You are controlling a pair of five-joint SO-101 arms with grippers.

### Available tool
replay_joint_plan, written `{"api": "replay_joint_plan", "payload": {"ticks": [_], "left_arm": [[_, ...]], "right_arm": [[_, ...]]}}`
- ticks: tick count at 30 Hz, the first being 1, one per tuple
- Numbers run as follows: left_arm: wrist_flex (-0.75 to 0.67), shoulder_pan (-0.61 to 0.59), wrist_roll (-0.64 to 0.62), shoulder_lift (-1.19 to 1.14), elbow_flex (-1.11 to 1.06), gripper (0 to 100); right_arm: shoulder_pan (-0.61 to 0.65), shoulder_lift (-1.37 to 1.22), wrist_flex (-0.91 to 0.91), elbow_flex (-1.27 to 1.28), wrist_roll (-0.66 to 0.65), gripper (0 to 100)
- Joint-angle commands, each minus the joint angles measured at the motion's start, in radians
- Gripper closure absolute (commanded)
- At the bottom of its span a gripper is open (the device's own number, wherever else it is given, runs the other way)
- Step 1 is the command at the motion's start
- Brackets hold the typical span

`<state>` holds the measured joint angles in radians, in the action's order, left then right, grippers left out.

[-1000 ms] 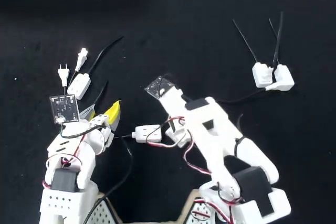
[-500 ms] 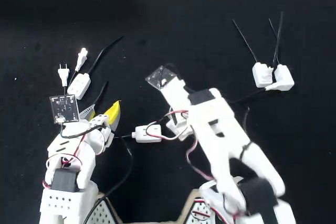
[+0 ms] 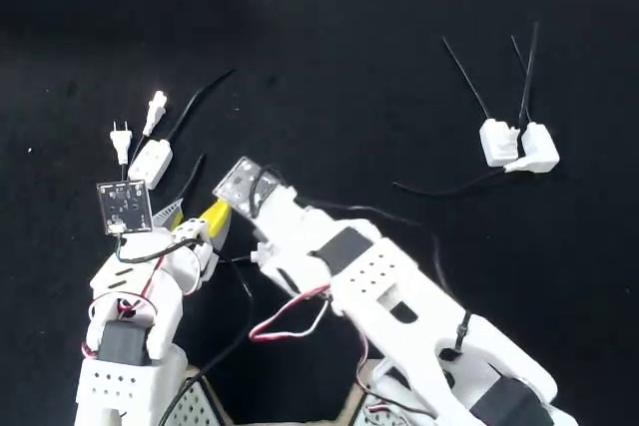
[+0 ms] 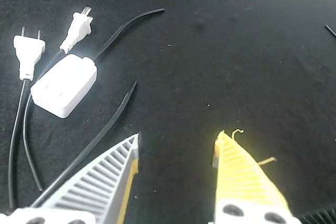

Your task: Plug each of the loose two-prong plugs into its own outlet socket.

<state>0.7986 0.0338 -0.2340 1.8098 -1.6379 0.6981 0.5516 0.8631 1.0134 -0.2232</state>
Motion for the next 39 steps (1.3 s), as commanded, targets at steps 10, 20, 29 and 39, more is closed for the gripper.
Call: {"api": "replay_joint_plan", "payload": {"ticks": [10, 20, 29, 39], "left_arm": [[0.071, 0.208, 0.178, 0.009, 0.048, 77], [0.071, 0.202, 0.176, 0.009, 0.048, 77], [0.071, 0.128, 0.169, 0.009, 0.088, 77], [0.071, 0.191, 0.087, 0.011, 0.104, 77]], "right_arm": [[0.032, 0.012, 0.110, -0.136, 0.000, 98.8], [0.032, 0.240, 0.259, -0.168, 0.000, 98.8], [0.031, 0.246, 0.149, 0.027, 0.000, 98.8], [0.049, 0.166, 0.049, 0.048, 0.000, 98.8]]}}
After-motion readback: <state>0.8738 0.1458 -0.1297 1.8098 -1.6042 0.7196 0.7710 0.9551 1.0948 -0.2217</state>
